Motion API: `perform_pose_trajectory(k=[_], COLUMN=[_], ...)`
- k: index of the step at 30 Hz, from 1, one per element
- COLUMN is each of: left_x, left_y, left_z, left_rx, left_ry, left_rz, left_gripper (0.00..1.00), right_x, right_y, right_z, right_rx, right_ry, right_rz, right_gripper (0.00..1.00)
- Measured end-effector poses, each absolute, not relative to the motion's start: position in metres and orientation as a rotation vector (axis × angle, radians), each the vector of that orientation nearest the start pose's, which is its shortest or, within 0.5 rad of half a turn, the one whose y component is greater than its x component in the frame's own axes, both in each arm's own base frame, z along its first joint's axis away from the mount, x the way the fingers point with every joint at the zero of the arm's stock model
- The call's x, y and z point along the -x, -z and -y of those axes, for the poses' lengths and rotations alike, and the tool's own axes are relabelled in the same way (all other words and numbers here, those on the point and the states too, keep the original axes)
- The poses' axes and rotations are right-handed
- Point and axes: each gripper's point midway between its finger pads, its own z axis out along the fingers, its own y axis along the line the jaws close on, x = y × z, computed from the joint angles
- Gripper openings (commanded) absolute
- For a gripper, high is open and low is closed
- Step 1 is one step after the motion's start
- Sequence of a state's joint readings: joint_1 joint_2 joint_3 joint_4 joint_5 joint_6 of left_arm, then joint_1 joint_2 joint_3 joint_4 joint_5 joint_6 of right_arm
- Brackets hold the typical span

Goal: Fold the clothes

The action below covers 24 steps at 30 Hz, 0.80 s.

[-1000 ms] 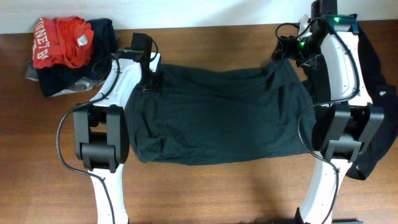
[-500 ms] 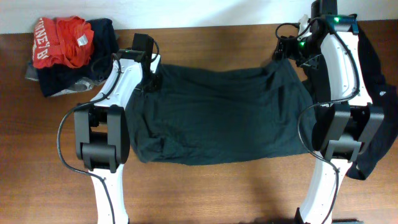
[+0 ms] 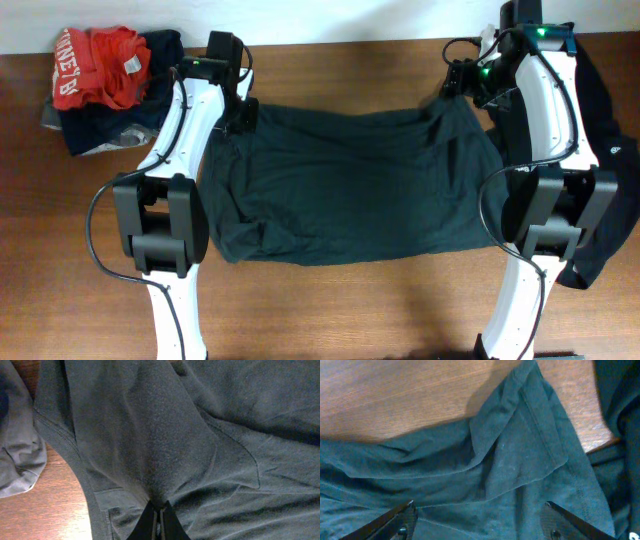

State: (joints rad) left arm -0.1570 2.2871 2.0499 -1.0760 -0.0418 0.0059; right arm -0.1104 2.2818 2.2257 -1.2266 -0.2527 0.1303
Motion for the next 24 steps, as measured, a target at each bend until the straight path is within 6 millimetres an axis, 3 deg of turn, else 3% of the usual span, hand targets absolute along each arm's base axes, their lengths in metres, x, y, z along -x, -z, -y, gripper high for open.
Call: perform_pose_trajectory(k=[5,16,19,22,24], left_x=[-0.503,-0.503,-0.503,-0.503,-0.503], left_y=[-0.076,-0.076,-0.076,-0.076,-0.076], left_z=[0.072,0.072,0.072,0.072,0.072], left_rx=[-0.222,-0.222,-0.222,-0.222,-0.222], left_ry=[-0.031,-0.031,-0.031,-0.031,-0.031], left_rz=[-2.873,-2.873,-2.873,-2.873,-2.872], left_gripper=[0.01,0.01,0.01,0.01,0.01], right_x=[-0.511,-0.510,-0.513,-0.515,-0.516], right_y=[-0.110,-0.036,-0.024,-0.015,-0.011], right_z=[0.015,0.034,0.036,0.038,0.040], right_rx=[-0.285,-0.365,-0.389,-0.407,-0.421], right_ry=[-0.352,-0.197,-0.185,-0.172,-0.162], right_rz=[-2.828,-2.843,-2.820,-2.802,-2.790], right_gripper=[0.79,0.78,0.77,0.72,0.64])
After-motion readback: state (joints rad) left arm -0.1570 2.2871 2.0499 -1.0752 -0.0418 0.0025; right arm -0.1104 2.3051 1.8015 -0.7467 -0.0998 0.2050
